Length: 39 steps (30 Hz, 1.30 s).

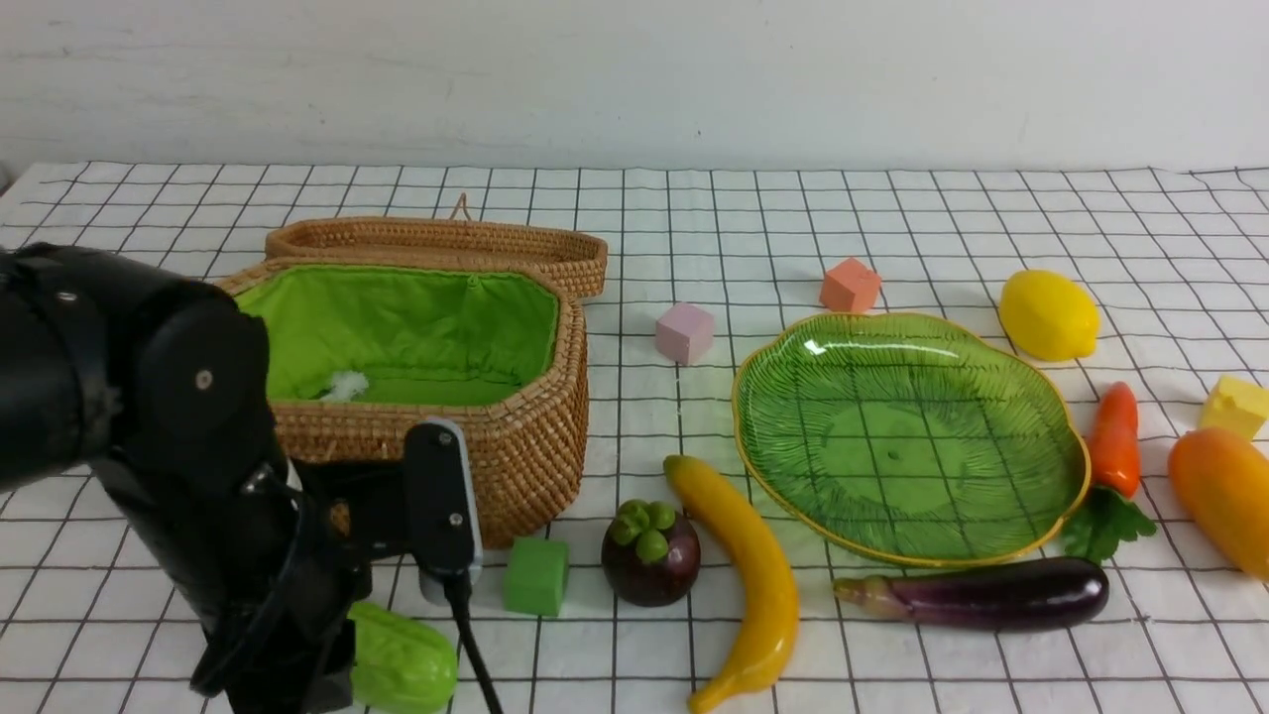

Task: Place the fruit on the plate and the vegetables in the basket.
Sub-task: Take a chayote with your left arm and place it on the basket on the left.

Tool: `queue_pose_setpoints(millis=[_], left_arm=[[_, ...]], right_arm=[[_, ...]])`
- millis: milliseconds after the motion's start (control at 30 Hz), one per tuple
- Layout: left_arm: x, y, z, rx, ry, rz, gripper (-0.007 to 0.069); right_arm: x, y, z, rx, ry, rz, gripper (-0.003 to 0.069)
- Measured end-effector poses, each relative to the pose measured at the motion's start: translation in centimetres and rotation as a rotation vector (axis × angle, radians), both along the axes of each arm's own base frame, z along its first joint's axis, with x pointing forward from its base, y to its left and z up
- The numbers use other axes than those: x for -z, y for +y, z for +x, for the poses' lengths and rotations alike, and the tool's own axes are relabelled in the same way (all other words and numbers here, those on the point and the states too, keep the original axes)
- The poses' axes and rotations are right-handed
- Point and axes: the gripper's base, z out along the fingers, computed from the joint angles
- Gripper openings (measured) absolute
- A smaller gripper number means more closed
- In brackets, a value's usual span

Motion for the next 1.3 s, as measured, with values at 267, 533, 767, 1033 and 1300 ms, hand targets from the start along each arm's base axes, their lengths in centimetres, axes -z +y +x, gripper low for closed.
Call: queue_pose_setpoints(millis=[267,533,767,1033,1300], left_arm=[[2.1,-1.1,2.4,0.084,-0.098,-0.022,0.0626],[6.0,-1.4,3.3,0.241,0.006,0.058,0.0539],[6.2,-1.3,3.0,0.15,0.056,0.064,0.0433],[-2.4,-1.2,1.4,0.017,-0.139,0.017,0.0432],[-10.9,-0.2,4.3,-0.044,-0.616,-0.107,0.0432]], right_arm=[[1.2,0.2,0.3,-0.001,0.038,-0.024,0.0109],[1.2,0.4,0.1,-0.018,0.06,0.002,0.012],[1.2,0.5,0.1,-0.02,0.062,0.004,0.0124],[0.7,0.6,0.7,0.016,-0.005,0.048,0.0136],[-1.1,0.9,2.2,0.112,-0.178,0.214,0.0144]])
